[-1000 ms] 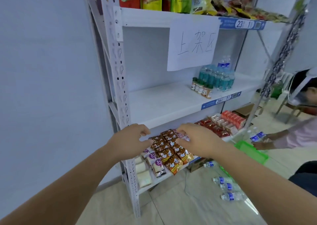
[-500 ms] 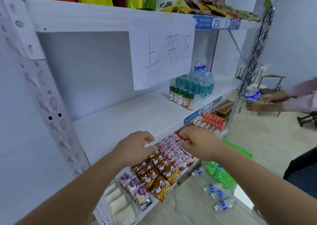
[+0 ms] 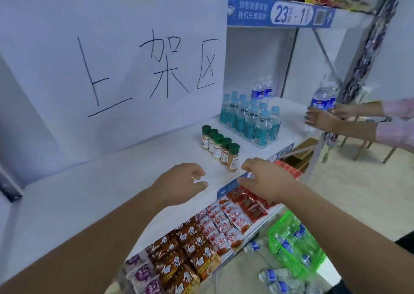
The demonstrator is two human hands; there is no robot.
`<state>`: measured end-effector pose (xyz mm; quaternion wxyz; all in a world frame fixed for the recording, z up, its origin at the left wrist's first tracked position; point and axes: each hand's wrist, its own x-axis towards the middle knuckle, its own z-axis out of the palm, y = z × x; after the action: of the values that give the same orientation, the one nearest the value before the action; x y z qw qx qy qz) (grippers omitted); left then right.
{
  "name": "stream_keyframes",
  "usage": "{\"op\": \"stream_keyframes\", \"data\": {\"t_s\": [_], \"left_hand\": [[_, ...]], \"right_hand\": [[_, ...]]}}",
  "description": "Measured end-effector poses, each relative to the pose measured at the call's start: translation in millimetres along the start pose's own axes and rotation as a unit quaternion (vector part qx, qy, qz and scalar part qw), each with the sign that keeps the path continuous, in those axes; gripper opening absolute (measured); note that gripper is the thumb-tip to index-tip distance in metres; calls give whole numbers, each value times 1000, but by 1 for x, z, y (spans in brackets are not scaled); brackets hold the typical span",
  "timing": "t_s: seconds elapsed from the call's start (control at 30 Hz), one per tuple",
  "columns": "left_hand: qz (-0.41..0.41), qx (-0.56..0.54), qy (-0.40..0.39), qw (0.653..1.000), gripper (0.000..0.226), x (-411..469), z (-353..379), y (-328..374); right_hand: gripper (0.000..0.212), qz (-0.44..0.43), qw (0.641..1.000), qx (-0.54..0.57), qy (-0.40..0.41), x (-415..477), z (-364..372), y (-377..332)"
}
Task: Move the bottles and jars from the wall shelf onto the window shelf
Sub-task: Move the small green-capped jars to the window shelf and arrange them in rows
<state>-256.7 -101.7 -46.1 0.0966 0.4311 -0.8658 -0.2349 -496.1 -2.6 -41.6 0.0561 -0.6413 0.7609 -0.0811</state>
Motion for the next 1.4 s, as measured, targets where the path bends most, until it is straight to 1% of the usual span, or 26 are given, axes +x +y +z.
{"op": "stream_keyframes", "data": {"t_s": [0.13, 0.23, 0.4, 0.5, 0.57, 0.63, 0.7, 0.83, 0.9, 1.0, 1.1, 1.2, 1.27, 1.4], "left_hand": [[0, 1, 27, 1000, 40, 61, 0, 23], [15, 24, 37, 999, 47, 99, 3, 34], [28, 64, 37, 997, 63, 149, 15, 41], [30, 88, 30, 995, 66, 168, 24, 44], [27, 103, 23, 994, 66, 177, 29, 43], [28, 112, 16, 993, 61, 184, 33, 40], [32, 118, 18, 992, 54, 189, 36, 37], [28, 114, 47, 992, 42, 193, 38, 34], [26, 110, 52, 992, 37, 193, 37, 34], [23, 116, 58, 991, 39, 190, 33, 32], [13, 115, 72, 991, 39, 181, 26, 29], [-18, 82, 87, 993, 38, 165, 15, 23], [-37, 64, 96, 993, 36, 149, 5, 17], [-79, 44, 131, 987, 31, 105, -19, -3]], "right_hand": [[55, 3, 1000, 10, 1, 41, -12, 34], [66, 13, 999, 49, -6, 64, -15, 50], [66, 8, 994, 109, -12, 104, -3, 63], [67, 7, 990, 141, -7, 118, 10, 61], [61, 7, 988, 154, -1, 124, 18, 59], [47, 9, 985, 171, 5, 128, 25, 58], [39, 10, 982, 189, 10, 131, 32, 59], [35, 6, 975, 221, 21, 134, 40, 61], [28, 5, 972, 235, 26, 135, 43, 60], [17, 0, 966, 255, 37, 134, 47, 58], [16, -9, 962, 268, 47, 131, 46, 56], [15, -24, 956, 286, 60, 126, 43, 46], [15, -39, 952, 298, 59, 123, 41, 33], [22, -91, 948, 301, 48, 119, 43, -7]]}}
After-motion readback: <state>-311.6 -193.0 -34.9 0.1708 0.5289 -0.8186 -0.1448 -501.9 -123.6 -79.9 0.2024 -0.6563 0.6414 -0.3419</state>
